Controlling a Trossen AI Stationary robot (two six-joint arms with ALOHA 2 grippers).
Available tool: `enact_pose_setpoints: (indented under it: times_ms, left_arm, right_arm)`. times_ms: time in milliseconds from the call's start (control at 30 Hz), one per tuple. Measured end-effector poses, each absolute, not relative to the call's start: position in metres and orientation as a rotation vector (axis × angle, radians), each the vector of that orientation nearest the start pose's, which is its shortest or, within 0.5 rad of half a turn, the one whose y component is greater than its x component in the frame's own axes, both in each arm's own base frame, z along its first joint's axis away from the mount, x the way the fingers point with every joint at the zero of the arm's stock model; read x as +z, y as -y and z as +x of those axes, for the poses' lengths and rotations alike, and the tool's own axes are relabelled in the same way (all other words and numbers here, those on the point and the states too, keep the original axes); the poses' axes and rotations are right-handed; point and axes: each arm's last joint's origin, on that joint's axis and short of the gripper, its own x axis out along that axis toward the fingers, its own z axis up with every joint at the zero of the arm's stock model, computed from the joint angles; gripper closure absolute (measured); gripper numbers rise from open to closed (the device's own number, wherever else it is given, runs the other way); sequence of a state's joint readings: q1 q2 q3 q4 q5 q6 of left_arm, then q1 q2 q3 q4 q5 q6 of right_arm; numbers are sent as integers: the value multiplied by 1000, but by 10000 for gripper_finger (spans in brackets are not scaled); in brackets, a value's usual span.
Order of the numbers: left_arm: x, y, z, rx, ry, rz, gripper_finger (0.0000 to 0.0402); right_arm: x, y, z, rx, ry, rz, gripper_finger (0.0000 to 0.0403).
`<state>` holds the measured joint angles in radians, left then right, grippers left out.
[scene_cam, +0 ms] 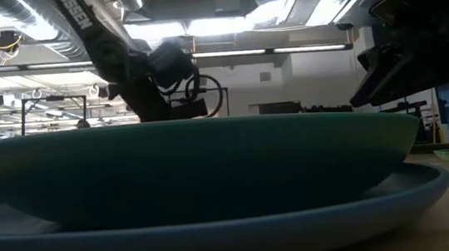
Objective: Stack plastic plates
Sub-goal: Stack the blue plate on the orange plate
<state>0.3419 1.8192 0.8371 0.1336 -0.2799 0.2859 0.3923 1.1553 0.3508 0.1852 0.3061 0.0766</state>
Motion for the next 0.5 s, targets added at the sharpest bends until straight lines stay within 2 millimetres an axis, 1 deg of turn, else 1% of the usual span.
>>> enact_pose_setpoints:
  times_ms: [67, 267, 333, 500]
  left_arm:
    - [113, -124, 311, 447, -947, 229, 285]
    - [112, -140, 306, 502, -938, 197, 285]
    - [111, -143, 304, 490, -937, 164, 287]
    - [109, -150, 298, 470, -970, 127, 309]
  right_arm:
    - [155, -70, 192, 61, -585, -138, 237]
    - [155, -70, 192, 62, -585, -140, 237]
    - [155, -70, 192, 62, -585, -140, 237]
    - [155, -70, 192, 62, -585, -141, 237]
